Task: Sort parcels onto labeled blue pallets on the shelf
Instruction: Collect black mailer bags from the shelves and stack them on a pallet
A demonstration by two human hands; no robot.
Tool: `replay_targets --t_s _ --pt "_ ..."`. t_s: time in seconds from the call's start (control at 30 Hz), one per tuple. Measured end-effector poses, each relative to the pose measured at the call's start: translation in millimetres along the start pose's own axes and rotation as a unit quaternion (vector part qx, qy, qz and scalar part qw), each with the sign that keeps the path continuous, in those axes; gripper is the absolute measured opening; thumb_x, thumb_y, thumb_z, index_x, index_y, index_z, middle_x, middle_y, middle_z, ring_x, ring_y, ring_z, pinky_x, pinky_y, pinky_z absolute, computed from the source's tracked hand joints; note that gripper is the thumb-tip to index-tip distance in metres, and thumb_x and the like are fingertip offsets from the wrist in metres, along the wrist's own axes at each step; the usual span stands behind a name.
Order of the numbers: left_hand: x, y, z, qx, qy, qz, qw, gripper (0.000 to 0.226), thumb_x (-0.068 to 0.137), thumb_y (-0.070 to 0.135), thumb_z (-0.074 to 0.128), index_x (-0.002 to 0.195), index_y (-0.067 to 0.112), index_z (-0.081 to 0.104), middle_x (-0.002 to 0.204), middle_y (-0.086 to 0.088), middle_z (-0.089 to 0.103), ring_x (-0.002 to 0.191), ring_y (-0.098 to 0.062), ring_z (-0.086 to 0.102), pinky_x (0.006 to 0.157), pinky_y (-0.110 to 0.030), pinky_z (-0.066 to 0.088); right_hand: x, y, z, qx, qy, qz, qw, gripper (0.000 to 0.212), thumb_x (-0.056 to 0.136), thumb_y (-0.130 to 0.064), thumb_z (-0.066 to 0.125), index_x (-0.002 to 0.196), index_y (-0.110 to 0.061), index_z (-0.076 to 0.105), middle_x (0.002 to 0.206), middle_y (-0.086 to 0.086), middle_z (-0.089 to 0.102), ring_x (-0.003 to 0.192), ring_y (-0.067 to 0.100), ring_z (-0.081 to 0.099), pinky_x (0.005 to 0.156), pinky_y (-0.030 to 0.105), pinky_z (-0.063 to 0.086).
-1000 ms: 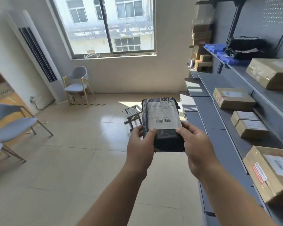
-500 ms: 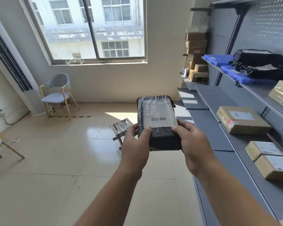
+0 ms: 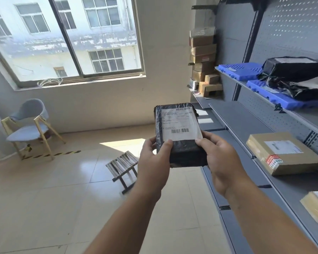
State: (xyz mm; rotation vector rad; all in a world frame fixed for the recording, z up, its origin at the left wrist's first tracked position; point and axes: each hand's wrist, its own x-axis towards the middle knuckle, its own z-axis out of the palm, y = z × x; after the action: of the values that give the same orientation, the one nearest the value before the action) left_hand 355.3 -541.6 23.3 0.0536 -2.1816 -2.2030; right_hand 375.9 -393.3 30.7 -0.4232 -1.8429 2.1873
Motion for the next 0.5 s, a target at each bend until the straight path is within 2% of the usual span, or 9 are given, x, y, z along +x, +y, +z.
replay_targets --t_s 0.1,0.2,0.33,0.5 --pt "58.3 2.9 23.9 0.012 0.018 0.022 1.0 0.013 0.091 0.044 0.065 0.104 0.041 0.062 0.109 0.014 0.069 0.1 -0.01 0.069 0.077 -0.033 0.059 65.1 -6.8 2.8 -0.005 -0.01 -0.011 1.0 0.023 0.097 -0.02 0.06 0.113 -0.028 0.075 0.107 -0.003 0.078 0.106 0.024 0.072 0.094 0.048 0.058" --pt "112.5 13.1 47.4 0.027 0.028 0.039 0.999 0.008 0.095 0.041 0.065 0.102 0.042 0.06 0.107 0.015 0.068 0.096 -0.005 0.069 0.075 -0.024 0.057 127.4 -20.6 4.1 -0.003 -0.022 -0.016 1.0 0.024 0.096 -0.02 0.061 0.114 -0.027 0.075 0.106 -0.003 0.078 0.106 0.024 0.072 0.092 0.048 0.059" --pt "179.1 18.9 74.9 0.026 0.03 0.051 0.998 0.012 0.094 0.044 0.065 0.105 0.043 0.059 0.11 0.013 0.068 0.1 -0.006 0.068 0.077 -0.023 0.053 204.9 -33.2 7.7 0.0 -0.04 -0.023 0.999 0.026 0.096 -0.02 0.062 0.116 -0.028 0.074 0.108 -0.002 0.078 0.106 0.026 0.072 0.091 0.048 0.06" --pt "254.5 17.4 102.6 0.007 0.001 0.038 0.999 0.021 0.089 0.046 0.065 0.108 0.04 0.06 0.112 0.008 0.07 0.103 -0.013 0.07 0.085 -0.035 0.06 281.0 -35.0 10.1 -0.012 -0.036 -0.025 0.999 0.026 0.093 -0.025 0.063 0.115 -0.031 0.075 0.107 -0.004 0.078 0.106 0.024 0.071 0.088 0.045 0.061"
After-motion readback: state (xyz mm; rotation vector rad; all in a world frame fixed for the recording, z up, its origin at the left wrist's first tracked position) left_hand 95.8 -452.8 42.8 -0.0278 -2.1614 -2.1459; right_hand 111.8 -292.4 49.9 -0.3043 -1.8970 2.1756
